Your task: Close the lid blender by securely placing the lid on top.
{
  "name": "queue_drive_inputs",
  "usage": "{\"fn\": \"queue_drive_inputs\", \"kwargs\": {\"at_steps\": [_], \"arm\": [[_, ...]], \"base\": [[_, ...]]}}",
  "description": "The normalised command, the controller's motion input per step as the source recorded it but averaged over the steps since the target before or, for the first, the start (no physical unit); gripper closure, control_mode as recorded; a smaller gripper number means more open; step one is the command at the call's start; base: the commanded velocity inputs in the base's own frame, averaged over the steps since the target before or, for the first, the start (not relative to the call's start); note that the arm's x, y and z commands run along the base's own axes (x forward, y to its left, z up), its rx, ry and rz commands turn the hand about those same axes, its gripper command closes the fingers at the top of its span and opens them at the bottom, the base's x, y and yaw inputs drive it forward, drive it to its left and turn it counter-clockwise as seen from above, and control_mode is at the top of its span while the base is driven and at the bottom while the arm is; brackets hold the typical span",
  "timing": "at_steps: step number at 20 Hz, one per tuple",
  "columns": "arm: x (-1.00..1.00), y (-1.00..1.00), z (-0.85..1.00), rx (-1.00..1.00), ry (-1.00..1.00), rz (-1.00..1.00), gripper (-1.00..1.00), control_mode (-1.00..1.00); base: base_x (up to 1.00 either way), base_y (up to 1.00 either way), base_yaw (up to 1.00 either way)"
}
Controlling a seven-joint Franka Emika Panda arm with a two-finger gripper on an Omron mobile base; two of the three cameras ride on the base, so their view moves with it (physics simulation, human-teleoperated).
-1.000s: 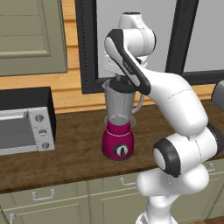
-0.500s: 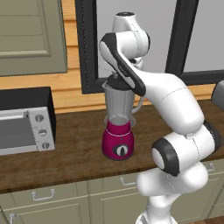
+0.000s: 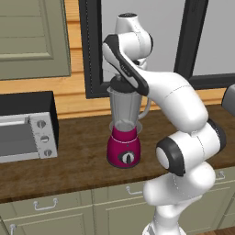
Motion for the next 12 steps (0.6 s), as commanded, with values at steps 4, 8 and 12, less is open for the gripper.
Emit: {"fn": "queue_drive_inputs", "kwargs": {"at_steps": [4,8,12], "arm": [[0.00,0.07,-0.25,-0.03,0.00,0.00,1.00,-1.00],[-0.26,0.01,-0.02,-0.02,0.00,0.00,1.00,-1.00],[-0.18,0.00,0.00,-0.02,0.03,0.00,1.00,-1.00]], "base": [[0.00,0.00,0.00],[0.00,0.00,0.00],[0.00,0.00,0.00]]}}
